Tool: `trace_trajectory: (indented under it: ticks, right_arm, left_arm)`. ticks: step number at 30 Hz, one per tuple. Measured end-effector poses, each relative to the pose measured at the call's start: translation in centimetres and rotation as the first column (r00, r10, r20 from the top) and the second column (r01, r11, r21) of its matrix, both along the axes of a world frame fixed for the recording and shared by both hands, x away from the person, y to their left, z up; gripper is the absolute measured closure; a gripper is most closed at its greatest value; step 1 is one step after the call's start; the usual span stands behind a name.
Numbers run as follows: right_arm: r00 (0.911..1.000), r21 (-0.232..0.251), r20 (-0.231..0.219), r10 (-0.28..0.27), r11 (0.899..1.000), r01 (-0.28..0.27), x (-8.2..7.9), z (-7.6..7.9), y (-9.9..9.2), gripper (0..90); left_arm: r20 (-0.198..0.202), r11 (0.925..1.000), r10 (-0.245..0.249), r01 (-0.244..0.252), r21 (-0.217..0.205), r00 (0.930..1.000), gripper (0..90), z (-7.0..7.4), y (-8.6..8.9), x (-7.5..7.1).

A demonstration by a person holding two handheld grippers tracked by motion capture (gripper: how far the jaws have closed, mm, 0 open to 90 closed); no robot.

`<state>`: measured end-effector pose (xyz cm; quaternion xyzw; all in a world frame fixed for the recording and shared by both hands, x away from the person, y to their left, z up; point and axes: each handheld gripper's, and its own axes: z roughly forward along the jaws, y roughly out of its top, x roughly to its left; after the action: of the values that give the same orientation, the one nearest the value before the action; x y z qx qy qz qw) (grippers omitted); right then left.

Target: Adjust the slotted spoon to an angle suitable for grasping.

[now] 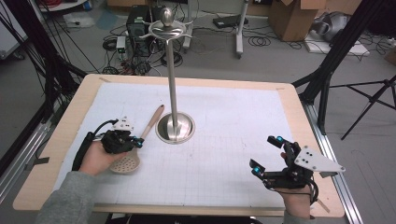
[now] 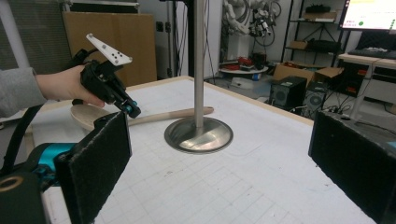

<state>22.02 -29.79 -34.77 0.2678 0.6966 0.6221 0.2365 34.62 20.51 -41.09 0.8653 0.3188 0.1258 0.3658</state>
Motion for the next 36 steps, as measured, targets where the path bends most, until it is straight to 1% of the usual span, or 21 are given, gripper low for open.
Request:
trace_trajectory:
  ticks: [3,4,6,8,9,11,12,16,18,21,22,24,25,26,27,32,34,36]
  right_arm:
    - [1.0000,0.001,0.002,0.001,1.000,-0.001,0.0,0.0,0.0,4.6]
    - [1.0000,0.001,0.003,0.004,1.000,-0.004,0.0,0.0,0.0,4.7]
    - [1.0000,-0.004,0.005,0.002,1.000,-0.002,0.1,0.0,0.1,4.7]
    - [1.0000,-0.006,-0.001,0.008,1.000,-0.008,0.1,0.0,0.1,4.7]
    - [1.0000,-0.007,0.002,0.009,1.000,-0.009,0.1,-0.1,0.2,4.7]
    - [0.9999,-0.007,-0.006,0.010,1.000,-0.010,0.1,-0.1,0.2,4.7]
    - [0.9999,-0.006,-0.006,0.008,1.000,-0.008,0.1,-0.1,0.2,4.8]
    - [0.9999,-0.006,-0.004,0.014,1.000,-0.014,0.1,-0.1,0.2,4.8]
    - [0.9999,-0.002,-0.001,0.014,1.000,-0.014,0.1,0.0,0.1,4.8]
    - [0.9999,-0.001,-0.004,0.014,1.000,-0.014,0.0,-0.1,0.1,4.8]
    - [0.9999,-0.004,-0.004,0.014,1.000,-0.015,0.1,-0.1,0.1,4.8]
    - [0.9999,0.000,-0.006,0.015,1.000,-0.015,0.1,-0.1,0.1,4.8]
    - [0.9999,-0.005,0.000,0.015,1.000,-0.015,0.1,-0.1,0.1,4.8]
    - [0.9998,-0.005,-0.005,0.017,1.000,-0.017,0.1,-0.1,0.1,4.8]
    - [0.9998,-0.004,-0.008,0.018,1.000,-0.018,0.1,-0.1,0.2,4.8]
    - [0.9997,-0.010,-0.010,0.022,1.000,-0.022,0.1,-0.2,0.3,4.8]
    - [0.9997,-0.010,-0.009,0.022,1.000,-0.022,0.1,-0.2,0.2,4.8]
    - [0.9997,-0.008,-0.008,0.022,1.000,-0.022,0.1,-0.2,0.2,4.8]
  left_arm:
    - [-0.009,1.0000,0.001,-0.001,-0.002,1.0000,89.4,0.0,0.1,0.3]
    - [-0.005,1.0000,0.003,-0.003,-0.005,1.0000,89.4,-0.1,0.1,0.4]
    - [-0.010,0.9999,0.008,-0.008,0.011,0.9999,89.4,-0.1,0.2,0.7]
    - [-0.007,0.9999,0.010,-0.010,0.007,0.9999,89.4,0.2,0.1,0.9]
    - [-0.006,1.0000,0.001,-0.001,0.009,1.0000,89.4,0.4,0.1,0.9]
    - [-0.004,0.9997,-0.011,0.011,0.022,0.9999,89.4,0.5,-0.3,1.1]
    - [-0.005,0.9992,-0.016,0.016,0.037,0.9999,89.4,0.6,-0.5,1.2]
    - [-0.029,0.9979,-0.016,0.017,0.062,0.9995,89.5,0.3,-1.1,1.5]
    - [-0.039,0.9950,-0.022,0.025,0.097,0.9990,89.4,0.1,-1.4,1.6]
    - [-0.049,0.9941,-0.028,0.033,0.103,0.9984,89.5,0.0,-1.5,1.6]
    - [-0.059,0.9937,-0.032,0.039,0.105,0.9977,89.5,0.0,-1.6,1.6]
    - [-0.066,0.9910,-0.037,0.045,0.126,0.9971,89.5,-0.2,-1.6,1.7]
    - [-0.075,0.9899,-0.038,0.047,0.134,0.9965,89.5,-0.3,-1.7,1.7]
    - [-0.077,0.9895,-0.037,0.047,0.137,0.9963,89.5,-0.5,-1.8,1.7]
    - [-0.087,0.9864,-0.042,0.055,0.155,0.9953,89.5,-0.5,-1.8,1.7]
    - [-0.099,0.9758,-0.066,0.085,0.201,0.9929,89.5,-0.5,-2.0,1.5]
    - [-0.101,0.9741,-0.071,0.091,0.207,0.9923,89.6,-0.6,-2.0,1.4]
    - [-0.089,0.9749,-0.065,0.082,0.207,0.9939,89.6,-0.7,-2.0,1.1]
